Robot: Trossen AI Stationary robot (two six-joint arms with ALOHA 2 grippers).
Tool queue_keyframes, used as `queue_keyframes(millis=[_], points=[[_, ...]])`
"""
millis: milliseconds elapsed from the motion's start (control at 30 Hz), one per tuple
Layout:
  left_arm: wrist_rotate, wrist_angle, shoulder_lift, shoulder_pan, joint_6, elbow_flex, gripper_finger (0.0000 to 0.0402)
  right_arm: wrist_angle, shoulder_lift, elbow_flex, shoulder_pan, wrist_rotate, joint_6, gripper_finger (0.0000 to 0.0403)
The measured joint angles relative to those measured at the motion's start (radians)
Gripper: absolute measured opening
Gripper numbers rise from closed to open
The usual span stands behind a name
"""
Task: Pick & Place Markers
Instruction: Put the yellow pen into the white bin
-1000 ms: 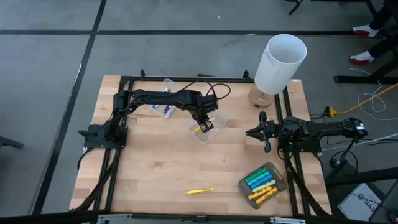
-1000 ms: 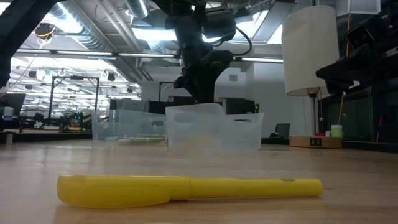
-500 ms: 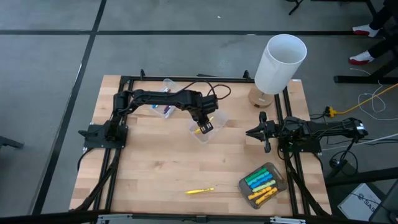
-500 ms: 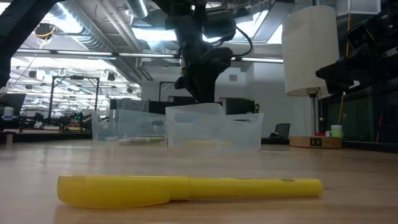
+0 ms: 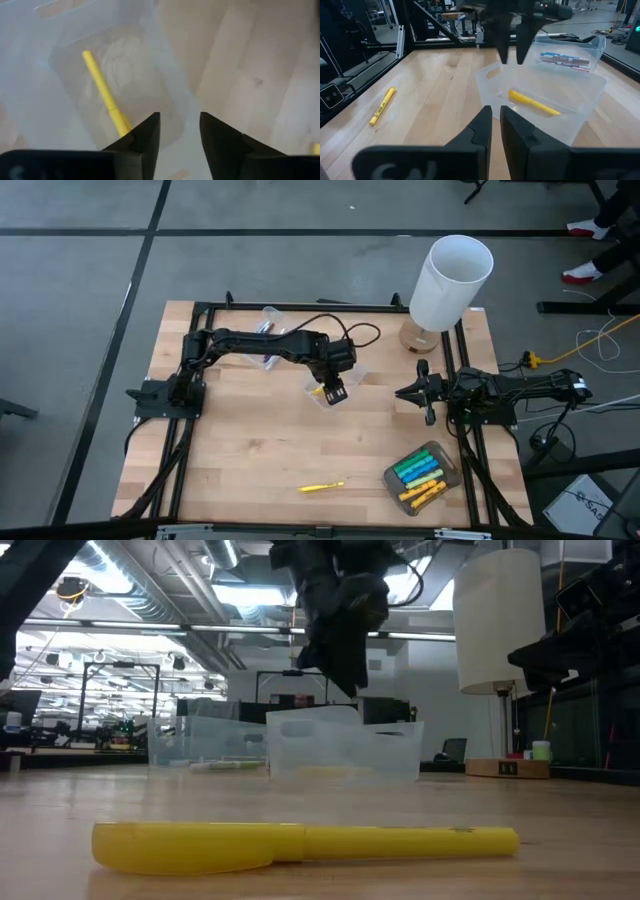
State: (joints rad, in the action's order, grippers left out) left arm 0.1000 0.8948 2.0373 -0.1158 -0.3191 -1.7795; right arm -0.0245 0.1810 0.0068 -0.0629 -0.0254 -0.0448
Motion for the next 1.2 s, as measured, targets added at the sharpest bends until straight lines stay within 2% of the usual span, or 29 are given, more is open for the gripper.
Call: queue_keyframes(millis=[167, 333, 767, 1200], points=[[0.057, 0.001, 0.0, 0.035, 0.015, -0.037, 0.0159, 0.0, 0.0, 0.0, 0.0, 0.0, 0.0, 0.004], [0.058, 0.0, 0.0, 0.083, 0.037, -0.065, 0.0173, 0.0, 0.0, 0.0, 0.0, 0.0, 0.0, 0.004], [0.051, 0.0, 0.0, 0.236, 0.076, -0.069, 0.0172, 0.0, 0.0, 0.0, 0.0, 0.0, 0.0, 0.004], [0.049, -0.001, 0.0, 0.449, -0.046, -0.069, 0.0175, 0.0, 0.0, 0.0, 0.0, 0.0, 0.0, 0.004]])
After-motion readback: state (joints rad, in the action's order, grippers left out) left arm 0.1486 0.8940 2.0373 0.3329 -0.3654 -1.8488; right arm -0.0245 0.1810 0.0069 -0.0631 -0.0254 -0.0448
